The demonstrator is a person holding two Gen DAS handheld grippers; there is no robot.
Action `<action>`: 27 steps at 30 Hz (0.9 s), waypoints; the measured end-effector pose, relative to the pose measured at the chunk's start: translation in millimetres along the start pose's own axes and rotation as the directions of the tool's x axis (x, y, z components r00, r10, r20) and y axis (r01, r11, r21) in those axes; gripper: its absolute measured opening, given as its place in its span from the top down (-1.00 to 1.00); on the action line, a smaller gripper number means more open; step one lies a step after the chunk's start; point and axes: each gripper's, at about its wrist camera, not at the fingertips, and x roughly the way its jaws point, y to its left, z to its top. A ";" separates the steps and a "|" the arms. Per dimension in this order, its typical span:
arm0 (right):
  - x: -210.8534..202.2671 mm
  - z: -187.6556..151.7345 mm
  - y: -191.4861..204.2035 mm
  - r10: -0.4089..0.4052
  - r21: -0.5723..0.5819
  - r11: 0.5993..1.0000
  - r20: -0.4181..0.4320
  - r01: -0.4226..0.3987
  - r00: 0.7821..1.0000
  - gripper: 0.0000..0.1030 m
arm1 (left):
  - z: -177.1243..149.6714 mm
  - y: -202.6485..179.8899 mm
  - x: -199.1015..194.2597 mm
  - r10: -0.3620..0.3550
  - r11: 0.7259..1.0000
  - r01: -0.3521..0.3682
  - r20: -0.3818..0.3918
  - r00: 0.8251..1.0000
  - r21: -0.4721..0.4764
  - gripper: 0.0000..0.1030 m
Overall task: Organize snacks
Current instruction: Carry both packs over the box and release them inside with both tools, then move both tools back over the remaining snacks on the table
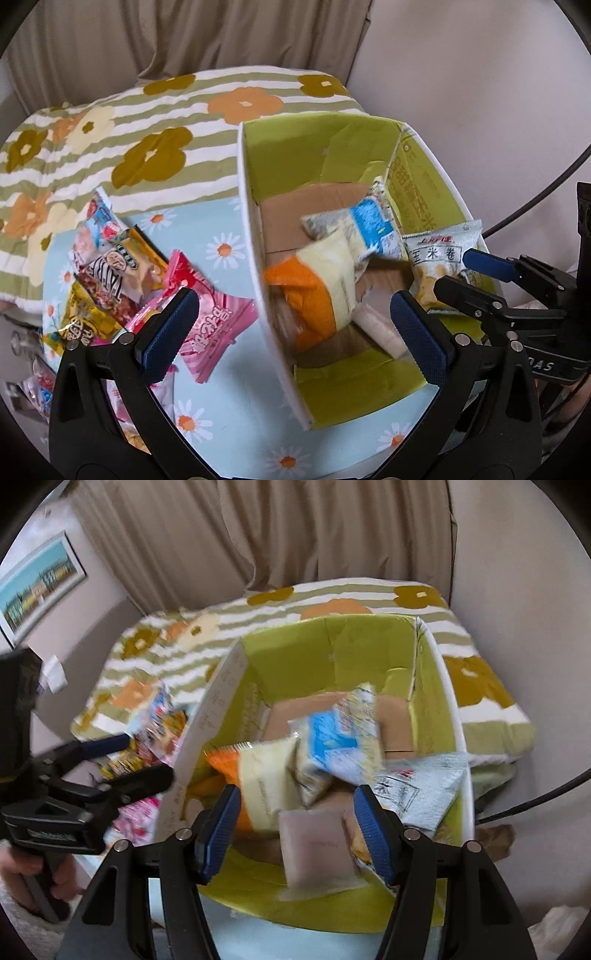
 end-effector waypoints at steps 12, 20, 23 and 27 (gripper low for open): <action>-24.9 -2.3 -2.7 0.007 0.005 1.000 0.060 -0.007 0.998 -0.15 | -6.7 -3.8 -20.4 0.010 1.000 -0.010 0.045 0.999 -0.014 -0.99; -47.9 0.5 4.1 0.029 -0.032 0.999 0.115 -0.026 0.993 -0.15 | -12.5 -12.6 -53.0 0.059 0.998 -0.056 0.115 0.992 -0.024 -0.99; -53.9 0.3 6.3 0.044 -0.046 0.998 0.132 -0.039 0.990 -0.15 | -19.4 -11.0 -65.7 0.087 0.996 -0.082 0.123 0.989 -0.045 -0.99; -59.0 -0.9 15.6 0.058 -0.076 0.996 0.150 -0.047 0.987 -0.24 | -34.4 -2.0 -76.9 0.120 0.990 -0.112 0.110 0.987 -0.082 -0.99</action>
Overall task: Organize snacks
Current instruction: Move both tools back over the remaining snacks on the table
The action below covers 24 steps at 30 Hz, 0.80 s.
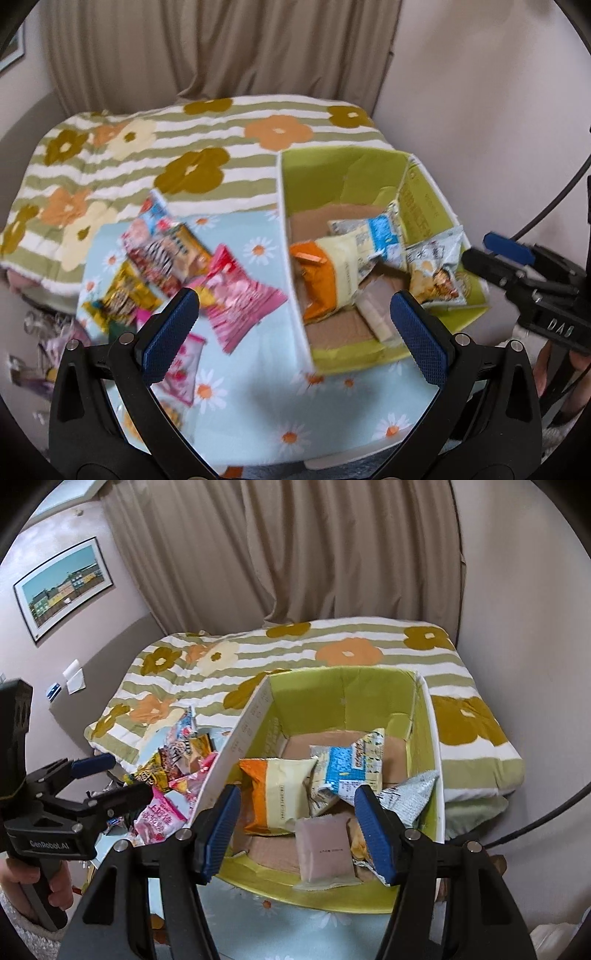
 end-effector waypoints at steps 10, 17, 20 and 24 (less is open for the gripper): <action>5.1 -1.2 58.5 0.061 -0.050 0.997 0.061 -0.058 0.996 -0.98 | -36.3 75.8 -34.8 0.051 0.994 -0.049 0.015 0.999 -0.093 -0.99; 23.5 -5.2 124.8 0.101 0.000 0.995 0.020 -0.101 0.995 -0.98 | -54.6 151.2 -53.0 0.079 0.995 -0.078 0.013 0.997 -0.059 -0.99; 37.1 -11.4 150.6 0.123 0.026 0.992 -0.016 -0.123 0.992 -0.98 | -63.6 188.1 -55.7 0.090 0.996 -0.090 -0.006 0.996 -0.028 -0.99; 60.6 -21.7 177.1 0.118 0.079 0.991 -0.071 -0.112 0.991 -0.98 | -77.1 233.8 -48.4 0.106 0.994 -0.104 -0.059 0.993 0.045 -0.99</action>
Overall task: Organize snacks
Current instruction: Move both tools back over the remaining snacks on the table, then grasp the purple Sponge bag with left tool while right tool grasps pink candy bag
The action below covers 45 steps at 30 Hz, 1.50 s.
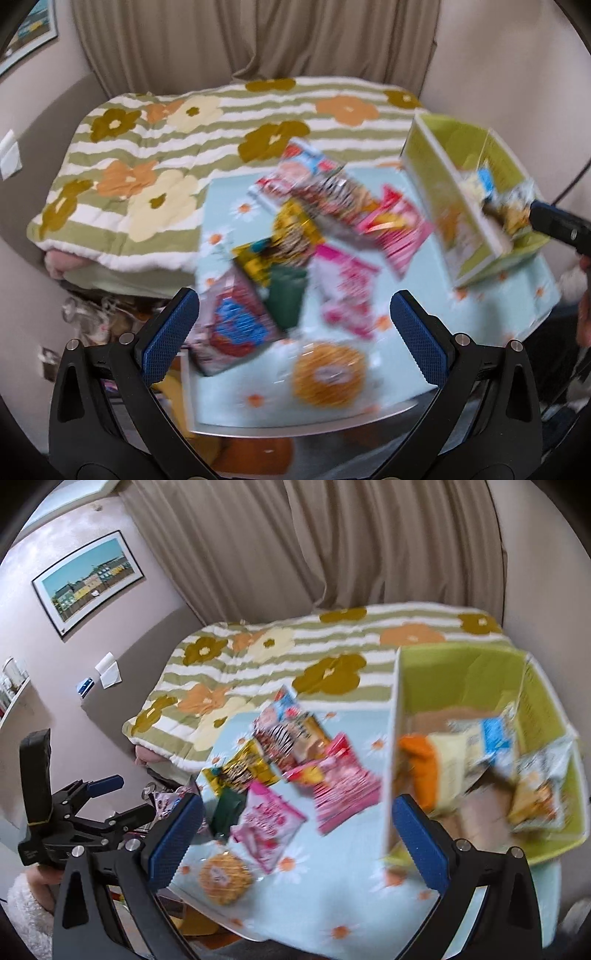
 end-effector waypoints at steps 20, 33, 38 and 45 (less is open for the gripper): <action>129.6 -51.7 45.9 -0.075 0.159 0.980 -0.248 0.117 0.966 -0.98 | -50.2 30.2 112.5 0.130 0.850 -0.030 -0.154 0.980 0.526 -0.99; 175.6 -62.5 30.0 -0.040 0.270 0.955 -0.301 0.126 0.953 -0.98 | -56.4 9.3 158.1 0.203 0.731 -0.039 -0.162 0.966 0.681 -0.99; 183.0 -61.9 24.9 -0.060 0.282 0.947 -0.307 0.151 0.950 -0.98 | -58.7 10.2 169.2 0.208 0.727 -0.029 -0.179 0.962 0.686 -0.51; 194.8 -61.8 27.0 -0.076 0.263 0.950 -0.332 0.170 0.940 -0.98 | -51.2 17.6 165.9 0.172 0.745 -0.011 -0.177 0.969 0.667 -0.18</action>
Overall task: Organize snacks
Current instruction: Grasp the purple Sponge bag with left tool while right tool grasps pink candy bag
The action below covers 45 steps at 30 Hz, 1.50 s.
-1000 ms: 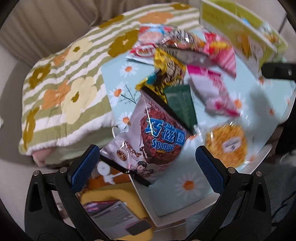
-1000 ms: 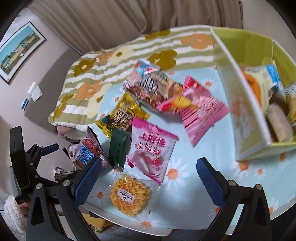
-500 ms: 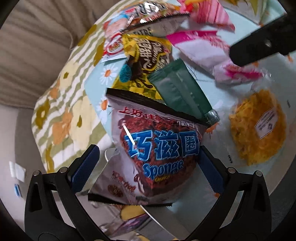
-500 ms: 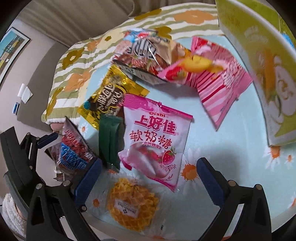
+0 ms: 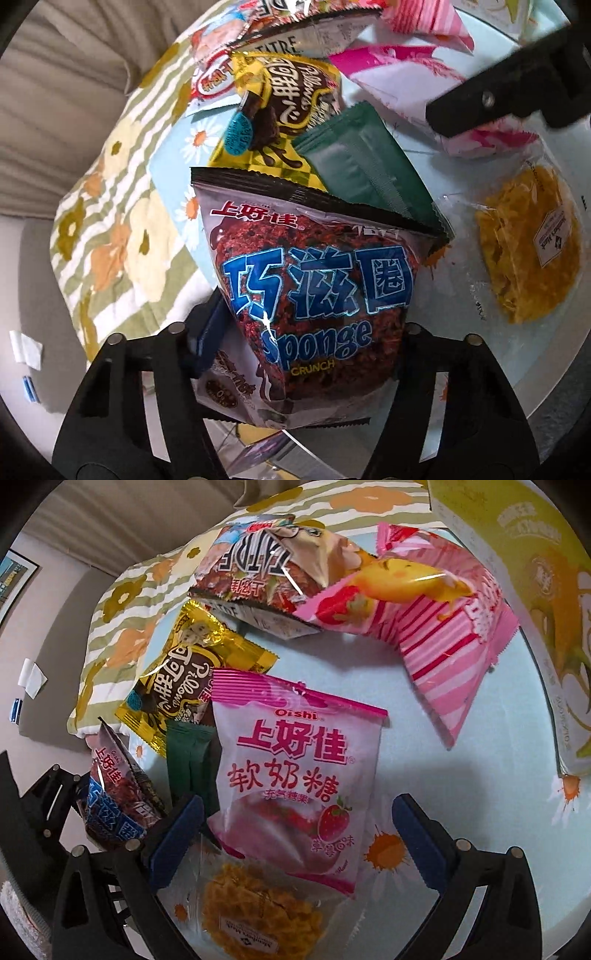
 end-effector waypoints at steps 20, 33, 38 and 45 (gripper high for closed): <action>18.4 -0.3 39.0 -0.219 -0.234 0.945 0.060 0.227 0.974 -0.44 | -1.8 29.8 -29.2 -0.043 0.986 0.056 0.087 0.995 -0.156 -0.04; -14.9 7.4 33.8 -0.132 -0.239 0.958 0.127 0.160 0.983 0.14 | -0.7 44.7 -51.0 -0.053 0.957 0.089 0.136 0.989 -0.275 -0.04; -50.4 2.7 35.2 -0.085 -0.236 0.964 0.175 0.126 0.981 0.15 | 5.5 47.3 -71.0 -0.048 0.948 0.100 0.177 0.983 -0.301 -0.04; -118.8 4.5 34.7 -0.018 -0.228 0.970 0.274 0.083 0.961 0.15 | 32.8 56.6 -114.3 -0.062 0.924 0.158 0.271 0.960 -0.348 -0.04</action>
